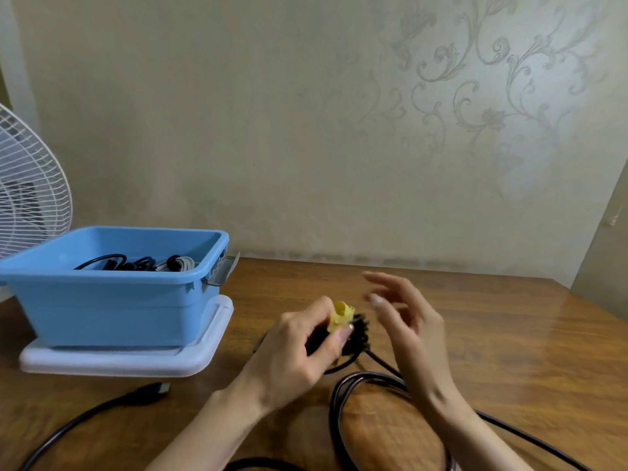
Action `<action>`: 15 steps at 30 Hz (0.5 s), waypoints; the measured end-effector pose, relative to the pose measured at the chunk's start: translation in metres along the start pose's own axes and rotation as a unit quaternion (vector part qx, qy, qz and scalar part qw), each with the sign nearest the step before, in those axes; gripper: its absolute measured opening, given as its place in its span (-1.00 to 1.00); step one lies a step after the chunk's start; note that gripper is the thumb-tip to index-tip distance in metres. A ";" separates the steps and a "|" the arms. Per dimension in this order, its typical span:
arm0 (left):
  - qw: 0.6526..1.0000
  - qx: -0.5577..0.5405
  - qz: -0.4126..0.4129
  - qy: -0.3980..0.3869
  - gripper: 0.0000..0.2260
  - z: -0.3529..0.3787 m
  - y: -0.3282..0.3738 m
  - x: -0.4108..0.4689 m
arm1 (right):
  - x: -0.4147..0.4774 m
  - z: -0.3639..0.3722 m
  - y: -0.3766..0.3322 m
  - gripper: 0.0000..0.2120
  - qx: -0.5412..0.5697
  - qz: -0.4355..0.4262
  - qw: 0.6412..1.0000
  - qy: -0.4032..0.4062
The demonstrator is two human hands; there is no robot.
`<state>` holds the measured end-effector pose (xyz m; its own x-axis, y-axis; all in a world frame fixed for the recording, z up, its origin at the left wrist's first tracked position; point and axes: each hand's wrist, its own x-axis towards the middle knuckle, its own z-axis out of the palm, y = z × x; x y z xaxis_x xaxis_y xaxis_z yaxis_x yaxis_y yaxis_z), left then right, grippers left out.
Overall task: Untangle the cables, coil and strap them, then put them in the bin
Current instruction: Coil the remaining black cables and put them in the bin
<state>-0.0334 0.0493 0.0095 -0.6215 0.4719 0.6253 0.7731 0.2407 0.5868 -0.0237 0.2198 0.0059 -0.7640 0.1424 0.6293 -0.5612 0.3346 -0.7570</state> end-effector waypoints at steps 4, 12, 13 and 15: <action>0.999 0.015 0.028 -0.024 -0.89 0.009 -0.004 -0.003 | 0.011 -0.009 0.007 -0.72 0.156 0.110 0.949 -0.251; 0.990 -0.127 -0.064 -0.016 -0.84 0.005 -0.004 -0.001 | 0.021 -0.019 0.019 -0.88 0.246 0.122 0.923 -0.268; 0.989 -0.132 -0.062 -0.020 -0.85 0.005 -0.004 -0.001 | 0.021 -0.020 0.019 -0.88 0.243 0.119 0.927 -0.260; 0.989 -0.139 -0.049 -0.022 -0.85 0.006 -0.004 -0.001 | 0.021 -0.019 0.020 -0.89 0.254 0.115 0.930 -0.241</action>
<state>-0.0356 0.0529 0.0037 -0.6815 0.4950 0.5390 0.6409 0.0481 0.7661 -0.0449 0.2476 0.0072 -0.8674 -0.3199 0.3812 -0.3498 -0.1530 -0.9242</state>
